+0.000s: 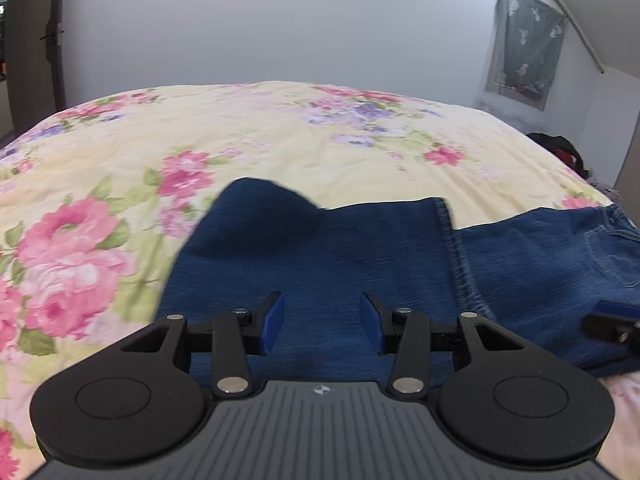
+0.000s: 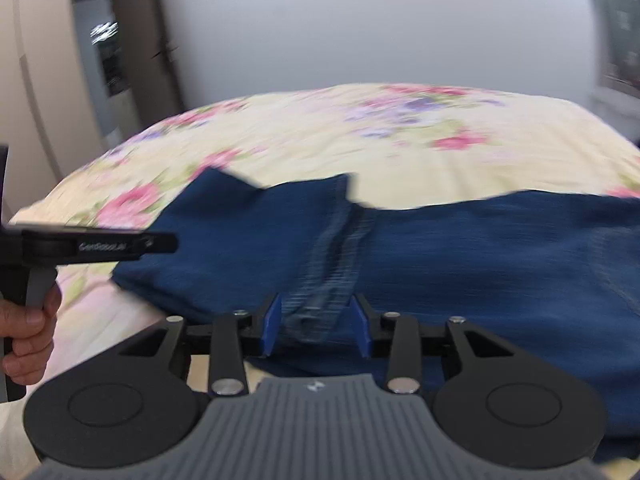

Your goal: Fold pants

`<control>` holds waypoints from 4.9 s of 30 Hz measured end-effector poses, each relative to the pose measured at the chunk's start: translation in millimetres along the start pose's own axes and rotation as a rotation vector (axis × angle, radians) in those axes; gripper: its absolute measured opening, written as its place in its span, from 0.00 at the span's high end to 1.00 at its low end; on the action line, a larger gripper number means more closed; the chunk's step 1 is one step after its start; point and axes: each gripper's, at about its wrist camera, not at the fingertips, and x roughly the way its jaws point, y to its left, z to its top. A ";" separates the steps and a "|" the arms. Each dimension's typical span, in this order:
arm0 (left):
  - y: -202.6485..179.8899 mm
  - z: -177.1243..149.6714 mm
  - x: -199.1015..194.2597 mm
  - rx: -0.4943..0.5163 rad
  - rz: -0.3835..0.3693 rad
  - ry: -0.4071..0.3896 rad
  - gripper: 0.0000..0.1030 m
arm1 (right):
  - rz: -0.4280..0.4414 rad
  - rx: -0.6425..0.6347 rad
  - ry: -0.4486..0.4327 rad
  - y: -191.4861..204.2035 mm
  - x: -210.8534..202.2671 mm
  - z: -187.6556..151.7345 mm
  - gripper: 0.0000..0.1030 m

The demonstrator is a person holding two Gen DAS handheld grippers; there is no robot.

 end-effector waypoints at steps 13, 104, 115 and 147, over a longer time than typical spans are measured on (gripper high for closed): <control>-139.7 2.0 20.8 0.129 -0.155 0.019 0.43 | -0.455 0.434 -0.167 -224.5 -126.5 -15.7 0.25; -99.6 -17.3 59.5 -0.718 -0.356 0.386 0.30 | -0.329 0.171 -0.076 -108.1 -25.5 -28.1 0.59; -94.9 -6.7 70.6 -0.719 -0.358 0.372 0.63 | -0.306 0.171 -0.079 -108.2 -25.3 -29.0 0.56; -100.5 -39.0 34.4 -0.517 -0.266 0.327 0.88 | -0.190 0.044 -0.058 -81.6 -13.4 -27.9 0.57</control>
